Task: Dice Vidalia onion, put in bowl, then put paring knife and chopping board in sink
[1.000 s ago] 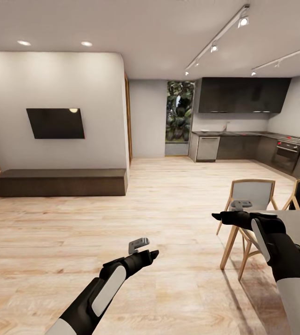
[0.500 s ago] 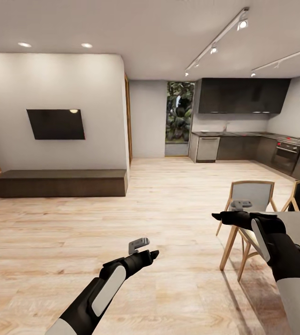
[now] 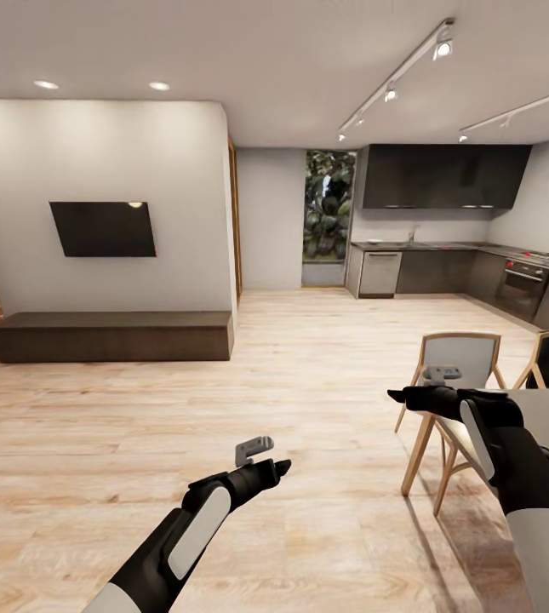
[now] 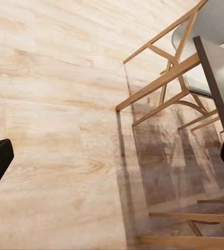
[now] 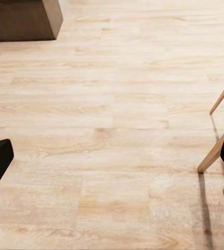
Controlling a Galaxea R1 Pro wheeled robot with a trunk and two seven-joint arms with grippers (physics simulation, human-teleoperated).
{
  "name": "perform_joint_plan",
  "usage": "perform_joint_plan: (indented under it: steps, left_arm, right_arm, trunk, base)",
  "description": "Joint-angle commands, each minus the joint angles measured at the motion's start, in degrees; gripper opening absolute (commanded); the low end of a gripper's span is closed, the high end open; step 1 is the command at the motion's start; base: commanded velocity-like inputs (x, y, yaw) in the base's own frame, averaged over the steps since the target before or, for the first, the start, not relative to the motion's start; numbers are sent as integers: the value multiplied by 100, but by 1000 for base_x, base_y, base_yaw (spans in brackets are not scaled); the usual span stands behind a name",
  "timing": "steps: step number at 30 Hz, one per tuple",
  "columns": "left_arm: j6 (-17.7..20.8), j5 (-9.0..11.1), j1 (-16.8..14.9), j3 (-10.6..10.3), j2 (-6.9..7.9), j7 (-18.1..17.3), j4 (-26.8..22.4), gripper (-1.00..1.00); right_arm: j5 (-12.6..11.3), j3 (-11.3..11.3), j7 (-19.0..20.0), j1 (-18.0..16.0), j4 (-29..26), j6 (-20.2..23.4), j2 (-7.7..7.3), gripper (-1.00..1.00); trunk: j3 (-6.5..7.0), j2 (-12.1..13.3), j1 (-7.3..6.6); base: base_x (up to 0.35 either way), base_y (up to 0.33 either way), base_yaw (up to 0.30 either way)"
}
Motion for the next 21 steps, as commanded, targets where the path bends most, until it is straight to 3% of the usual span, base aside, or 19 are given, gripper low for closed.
perform_joint_plan:
  steps: [1, 21]
  left_arm:
    - [12, 60, -5, -9, 0, 54, -9, 100]
    - [12, 69, -5, -10, -9, 53, -8, 100]
  right_arm:
    - [-11, -7, 15, -5, -9, 30, 0, 100]
    - [-8, -4, -2, -5, -60, 30, 0, 100]
  trunk:
    - [9, 34, -21]
    - [368, 836, -460]
  base:
    - [0, 0, 0]
    - [0, 0, 0]
